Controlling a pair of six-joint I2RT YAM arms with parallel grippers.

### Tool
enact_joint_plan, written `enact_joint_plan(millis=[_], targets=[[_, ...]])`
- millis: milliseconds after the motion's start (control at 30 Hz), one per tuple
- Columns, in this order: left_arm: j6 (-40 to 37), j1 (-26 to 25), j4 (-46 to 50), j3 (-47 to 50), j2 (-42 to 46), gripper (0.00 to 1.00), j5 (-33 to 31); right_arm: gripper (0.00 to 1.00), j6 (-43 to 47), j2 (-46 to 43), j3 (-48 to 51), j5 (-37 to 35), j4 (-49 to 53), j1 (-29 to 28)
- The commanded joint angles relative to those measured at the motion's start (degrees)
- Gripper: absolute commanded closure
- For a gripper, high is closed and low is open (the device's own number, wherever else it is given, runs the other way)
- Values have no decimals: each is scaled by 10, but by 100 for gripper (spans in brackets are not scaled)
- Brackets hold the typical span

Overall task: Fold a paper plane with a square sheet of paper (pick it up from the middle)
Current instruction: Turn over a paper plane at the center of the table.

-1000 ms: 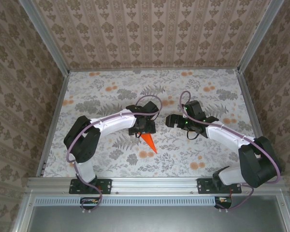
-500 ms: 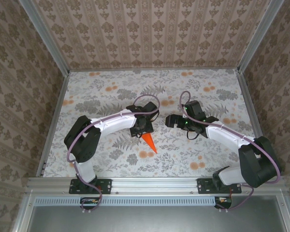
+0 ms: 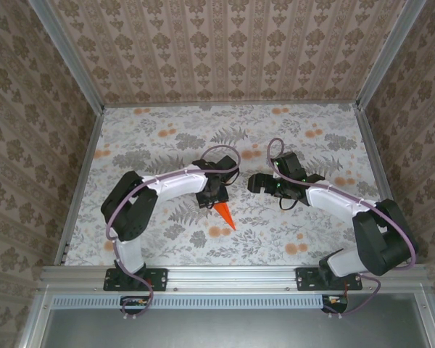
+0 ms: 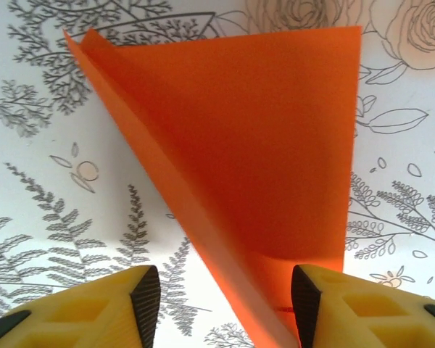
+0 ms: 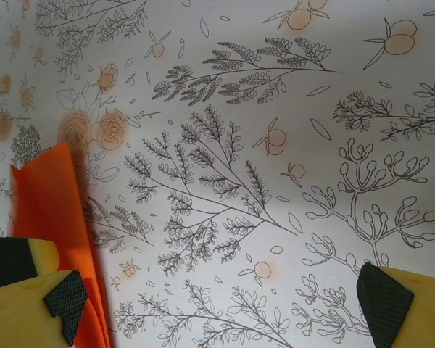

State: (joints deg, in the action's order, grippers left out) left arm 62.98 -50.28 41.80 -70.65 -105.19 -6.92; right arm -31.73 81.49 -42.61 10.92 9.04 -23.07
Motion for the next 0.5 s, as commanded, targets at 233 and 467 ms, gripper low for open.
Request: enact_joint_plan(millis=[233, 467], targets=[[41, 13, -43, 63, 53, 75, 1, 1, -6, 11, -2, 6, 1, 4], [33, 25, -61, 77, 68, 95, -6, 1, -4, 15, -4, 3, 4, 4]])
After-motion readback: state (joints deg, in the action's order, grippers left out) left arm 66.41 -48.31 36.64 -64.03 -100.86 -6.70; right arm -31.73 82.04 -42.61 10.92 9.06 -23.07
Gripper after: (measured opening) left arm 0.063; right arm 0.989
